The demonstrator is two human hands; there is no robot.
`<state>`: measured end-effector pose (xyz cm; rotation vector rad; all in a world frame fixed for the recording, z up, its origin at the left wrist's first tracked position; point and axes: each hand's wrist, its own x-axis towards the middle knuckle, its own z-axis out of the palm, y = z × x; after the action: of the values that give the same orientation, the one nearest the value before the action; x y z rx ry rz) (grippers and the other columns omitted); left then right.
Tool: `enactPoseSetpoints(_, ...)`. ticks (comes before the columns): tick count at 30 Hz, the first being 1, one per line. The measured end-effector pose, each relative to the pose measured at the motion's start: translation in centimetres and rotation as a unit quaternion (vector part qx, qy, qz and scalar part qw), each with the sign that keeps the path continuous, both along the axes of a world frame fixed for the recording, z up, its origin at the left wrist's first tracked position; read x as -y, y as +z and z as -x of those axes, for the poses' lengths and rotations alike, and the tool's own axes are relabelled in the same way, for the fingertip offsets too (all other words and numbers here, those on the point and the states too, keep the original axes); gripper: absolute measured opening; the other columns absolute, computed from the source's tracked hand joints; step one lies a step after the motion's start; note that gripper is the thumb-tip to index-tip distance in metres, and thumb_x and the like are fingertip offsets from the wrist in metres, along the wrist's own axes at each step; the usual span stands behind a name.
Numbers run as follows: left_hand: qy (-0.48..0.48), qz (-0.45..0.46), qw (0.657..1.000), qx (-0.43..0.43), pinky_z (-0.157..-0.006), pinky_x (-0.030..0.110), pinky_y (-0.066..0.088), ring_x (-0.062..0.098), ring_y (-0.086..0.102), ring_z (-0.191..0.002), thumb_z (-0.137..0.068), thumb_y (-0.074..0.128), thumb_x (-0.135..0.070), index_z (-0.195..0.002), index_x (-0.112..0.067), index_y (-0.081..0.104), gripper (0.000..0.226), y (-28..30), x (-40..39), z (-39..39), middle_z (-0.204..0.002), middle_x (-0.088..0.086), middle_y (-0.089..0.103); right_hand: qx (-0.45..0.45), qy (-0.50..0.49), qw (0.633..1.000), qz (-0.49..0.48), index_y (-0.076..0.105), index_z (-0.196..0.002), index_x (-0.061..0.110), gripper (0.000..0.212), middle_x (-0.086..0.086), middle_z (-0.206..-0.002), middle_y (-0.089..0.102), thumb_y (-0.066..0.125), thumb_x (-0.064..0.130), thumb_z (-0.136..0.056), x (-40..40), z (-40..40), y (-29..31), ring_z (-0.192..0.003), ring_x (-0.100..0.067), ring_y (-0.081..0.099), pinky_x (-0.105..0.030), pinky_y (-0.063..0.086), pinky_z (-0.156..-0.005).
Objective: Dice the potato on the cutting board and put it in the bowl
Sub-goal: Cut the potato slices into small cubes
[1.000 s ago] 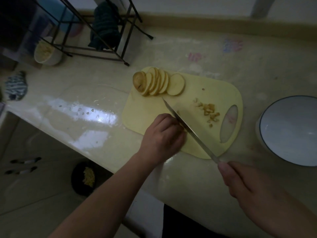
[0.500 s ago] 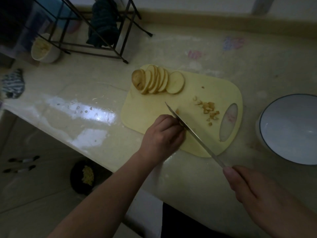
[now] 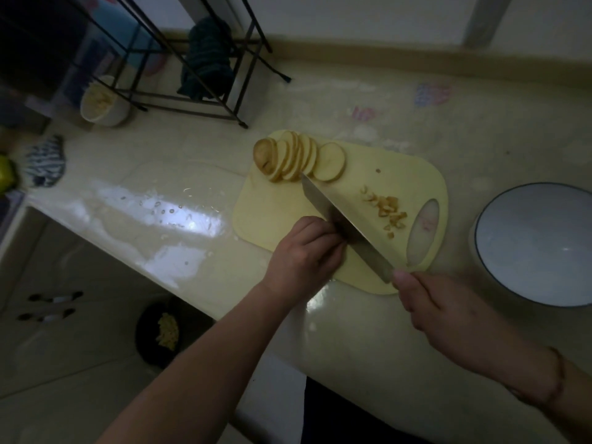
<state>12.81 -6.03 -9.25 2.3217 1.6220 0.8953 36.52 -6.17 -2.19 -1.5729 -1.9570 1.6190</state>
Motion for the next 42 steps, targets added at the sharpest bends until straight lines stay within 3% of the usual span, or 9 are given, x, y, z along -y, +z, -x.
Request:
enactPoseSetpoints(4,-0.001,-0.003,1.000,0.006,-0.081,0.034,0.052,0.032,0.064,-0.087,-0.091,0.070,-0.008,-0.086,0.004,0.073,0.013,0.0,0.2,-0.1,-0.091,0.017,0.068,-0.009,-0.004,1.000,0.012,0.047,-0.064,0.010,0.076,0.001,-0.051,0.043,0.019,0.079,-0.078,-0.1,-1.2,-0.1,-0.044,-0.007,0.040,-0.028,0.033,-0.051)
enactPoseSetpoints(10,0.040,-0.004,0.999,0.018,-0.080,0.036,0.052,0.032,0.064,-0.087,-0.089,0.071,-0.006,-0.084,0.004,0.074,0.011,0.4,0.8,-1.0,-0.089,0.016,0.067,0.014,0.002,1.000,-0.026,0.048,-0.063,0.010,0.075,-0.003,-0.053,0.048,0.017,0.076,-0.081,0.6,-0.8,0.4,-0.048,-0.008,0.045,-0.032,0.038,-0.055)
enactPoseSetpoints(14,0.067,-0.008,0.998,0.008,-0.082,0.034,0.050,0.030,0.062,-0.089,-0.087,0.074,-0.006,-0.085,0.001,0.075,0.008,0.6,1.6,-0.6,-0.091,0.014,0.067,0.003,0.004,1.000,-0.025,0.049,-0.064,0.005,0.066,-0.004,-0.054,0.048,0.026,0.062,-0.087,1.1,-0.7,1.1,-0.051,-0.010,0.048,-0.032,0.038,-0.057)
enactPoseSetpoints(19,0.084,0.008,0.996,0.008,-0.077,0.034,0.051,0.027,0.062,-0.088,-0.088,0.070,-0.009,-0.087,0.000,0.076,0.011,0.4,1.9,-1.0,-0.091,0.012,0.068,0.008,0.014,0.999,-0.042,0.050,-0.066,0.005,0.074,-0.012,-0.059,0.053,0.021,0.069,-0.088,1.5,-0.5,0.8,-0.056,-0.015,0.051,-0.026,0.039,-0.057)
enactPoseSetpoints(27,0.080,0.000,0.997,0.004,-0.076,0.029,0.049,0.025,0.061,-0.087,-0.089,0.066,-0.011,-0.088,-0.001,0.077,0.015,0.4,1.6,-0.9,-0.090,0.012,0.069,0.008,0.032,0.998,-0.057,0.051,-0.063,0.010,0.059,-0.003,-0.053,0.050,0.027,0.058,-0.087,1.7,-0.7,0.5,-0.060,-0.011,0.052,-0.023,0.038,-0.060)
enactPoseSetpoints(31,0.074,-0.008,0.997,0.004,-0.075,0.030,0.049,0.026,0.060,-0.085,-0.089,0.065,-0.013,-0.086,-0.001,0.077,0.017,0.4,1.4,-0.9,-0.088,0.012,0.069,0.005,0.019,0.998,-0.057,0.046,-0.058,0.016,0.066,0.006,-0.057,0.054,0.022,0.070,-0.088,2.4,-2.0,0.3,-0.056,-0.012,0.052,-0.020,0.037,-0.053)
enactPoseSetpoints(35,0.085,-0.009,0.996,0.007,-0.074,0.029,0.049,0.026,0.062,-0.085,-0.087,0.066,-0.012,-0.091,-0.002,0.078,0.016,0.1,1.5,-1.1,-0.090,0.011,0.069,0.020,0.017,0.997,-0.066,0.047,-0.059,0.020,0.065,0.014,-0.067,0.059,0.018,0.074,-0.081,2.8,-2.3,0.1,-0.064,-0.009,0.055,-0.019,0.039,-0.059)
enactPoseSetpoints(39,0.090,-0.012,0.996,0.014,-0.074,0.029,0.049,0.023,0.060,-0.087,-0.087,0.067,-0.011,-0.092,-0.003,0.078,0.015,0.1,1.5,-1.2,-0.091,0.011,0.070,0.035,0.047,0.996,-0.065,0.049,-0.062,0.018,0.058,-0.003,-0.056,0.052,0.019,0.061,-0.086,1.3,-0.4,0.3,-0.062,-0.012,0.054,-0.022,0.038,-0.059)
enactPoseSetpoints(42,0.078,-0.015,0.997,0.011,-0.076,0.032,0.051,0.026,0.063,-0.087,-0.088,0.065,-0.010,-0.093,-0.002,0.077,0.015,0.1,1.5,-1.2,-0.094,0.012,0.071,0.044,0.072,0.993,-0.083,0.046,-0.064,0.014,0.055,-0.001,-0.057,0.048,0.021,0.056,-0.090,0.0,0.8,0.5,-0.055,-0.010,0.046,-0.024,0.034,-0.058)
